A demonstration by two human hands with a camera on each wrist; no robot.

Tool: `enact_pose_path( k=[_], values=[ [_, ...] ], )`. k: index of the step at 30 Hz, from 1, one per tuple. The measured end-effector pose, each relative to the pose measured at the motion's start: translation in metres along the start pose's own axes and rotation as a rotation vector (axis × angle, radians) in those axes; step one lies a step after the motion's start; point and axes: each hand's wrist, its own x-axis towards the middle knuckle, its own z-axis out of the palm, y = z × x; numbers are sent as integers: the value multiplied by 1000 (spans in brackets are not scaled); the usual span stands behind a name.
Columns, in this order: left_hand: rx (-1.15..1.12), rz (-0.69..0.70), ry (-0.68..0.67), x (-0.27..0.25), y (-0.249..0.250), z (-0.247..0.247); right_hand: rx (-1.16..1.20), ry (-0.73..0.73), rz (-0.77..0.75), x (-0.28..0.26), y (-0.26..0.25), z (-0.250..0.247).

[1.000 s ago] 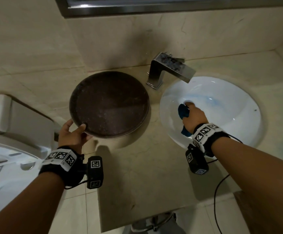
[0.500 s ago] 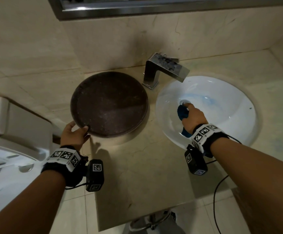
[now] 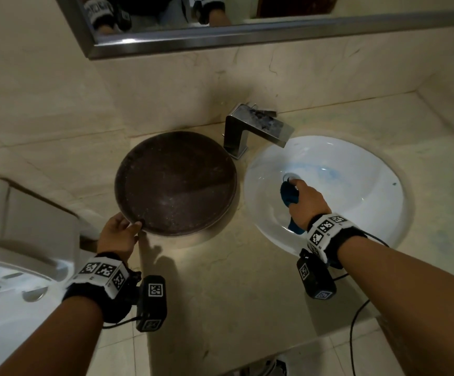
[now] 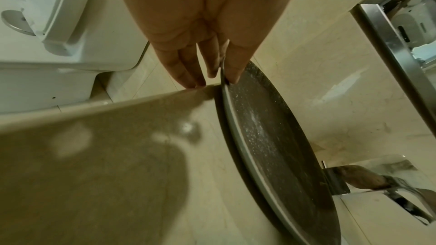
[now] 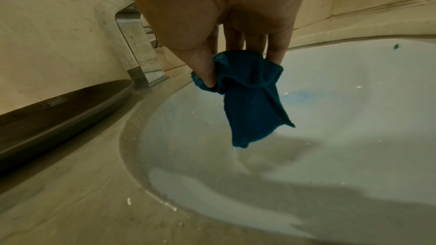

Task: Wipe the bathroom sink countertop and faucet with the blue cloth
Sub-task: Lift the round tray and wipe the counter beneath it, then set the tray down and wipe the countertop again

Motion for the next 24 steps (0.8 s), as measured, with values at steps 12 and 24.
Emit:
enact_pose_path(
  k=[12,24],
  values=[
    [72,-11,6,9,-10,-5,42,-44,-76,-6,5,2],
    [475,22,2,-3,-10,-9,4,-73,-82,-14,11,9]
  ],
)
